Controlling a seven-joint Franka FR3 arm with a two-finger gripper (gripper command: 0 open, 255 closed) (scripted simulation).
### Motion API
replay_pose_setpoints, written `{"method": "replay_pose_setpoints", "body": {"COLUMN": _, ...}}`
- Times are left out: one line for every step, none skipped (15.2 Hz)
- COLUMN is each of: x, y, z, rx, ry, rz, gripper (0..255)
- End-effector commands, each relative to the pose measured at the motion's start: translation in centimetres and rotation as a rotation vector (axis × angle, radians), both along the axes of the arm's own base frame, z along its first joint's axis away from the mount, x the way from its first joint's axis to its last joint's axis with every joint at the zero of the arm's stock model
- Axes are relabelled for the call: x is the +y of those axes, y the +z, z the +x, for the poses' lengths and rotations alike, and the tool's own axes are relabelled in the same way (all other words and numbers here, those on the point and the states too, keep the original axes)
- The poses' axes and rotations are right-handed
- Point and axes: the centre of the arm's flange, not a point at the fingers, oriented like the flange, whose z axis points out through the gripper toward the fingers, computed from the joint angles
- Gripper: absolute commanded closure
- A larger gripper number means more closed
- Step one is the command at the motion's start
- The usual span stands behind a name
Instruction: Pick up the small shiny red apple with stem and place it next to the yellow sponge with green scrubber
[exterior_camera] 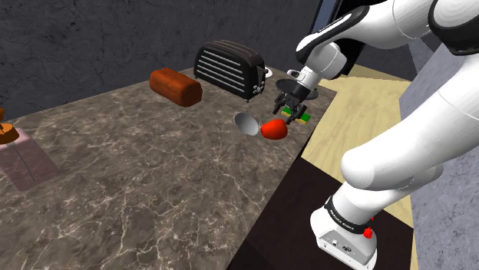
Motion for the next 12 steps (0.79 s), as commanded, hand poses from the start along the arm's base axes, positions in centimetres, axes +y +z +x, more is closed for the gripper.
{"method": "replay_pose_setpoints", "body": {"x": 0.0, "y": 0.0, "z": 0.0, "rx": 0.0, "ry": 0.0, "rz": 0.0, "gripper": 0}}
{"method": "replay_pose_setpoints", "body": {"x": -0.6, "y": 1.2, "z": -0.1, "rx": 0.0, "ry": 0.0, "rz": 0.0, "gripper": 0}}
{"method": "replay_pose_setpoints", "body": {"x": -1.2, "y": 2.3, "z": -0.3, "rx": 0.0, "ry": 0.0, "rz": 0.0, "gripper": 0}}
{"method": "replay_pose_setpoints", "body": {"x": -1.9, "y": 3.5, "z": -0.4, "rx": 0.0, "ry": 0.0, "rz": 0.0, "gripper": 0}}
{"method": "replay_pose_setpoints", "body": {"x": -2.3, "y": 4.4, "z": -0.6, "rx": 0.0, "ry": 0.0, "rz": 0.0, "gripper": 0}}
{"method": "replay_pose_setpoints", "body": {"x": -2.3, "y": 4.4, "z": -0.6, "rx": 0.0, "ry": 0.0, "rz": 0.0, "gripper": 0}}
{"method": "replay_pose_setpoints", "body": {"x": -2.3, "y": 4.4, "z": -0.6, "rx": 0.0, "ry": 0.0, "rz": 0.0, "gripper": 0}}
{"method": "replay_pose_setpoints", "body": {"x": -2.3, "y": 4.4, "z": -0.6, "rx": 0.0, "ry": 0.0, "rz": 0.0, "gripper": 0}}
{"method": "replay_pose_setpoints", "body": {"x": -2.3, "y": 4.4, "z": -0.6, "rx": 0.0, "ry": 0.0, "rz": 0.0, "gripper": 0}}
{"method": "replay_pose_setpoints", "body": {"x": -2.3, "y": 4.4, "z": -0.6, "rx": 0.0, "ry": 0.0, "rz": 0.0, "gripper": 0}}
{"method": "replay_pose_setpoints", "body": {"x": -2.3, "y": 4.4, "z": -0.6, "rx": 0.0, "ry": 0.0, "rz": 0.0, "gripper": 0}}
{"method": "replay_pose_setpoints", "body": {"x": -2.3, "y": 4.4, "z": -0.6, "rx": 0.0, "ry": 0.0, "rz": 0.0, "gripper": 0}}
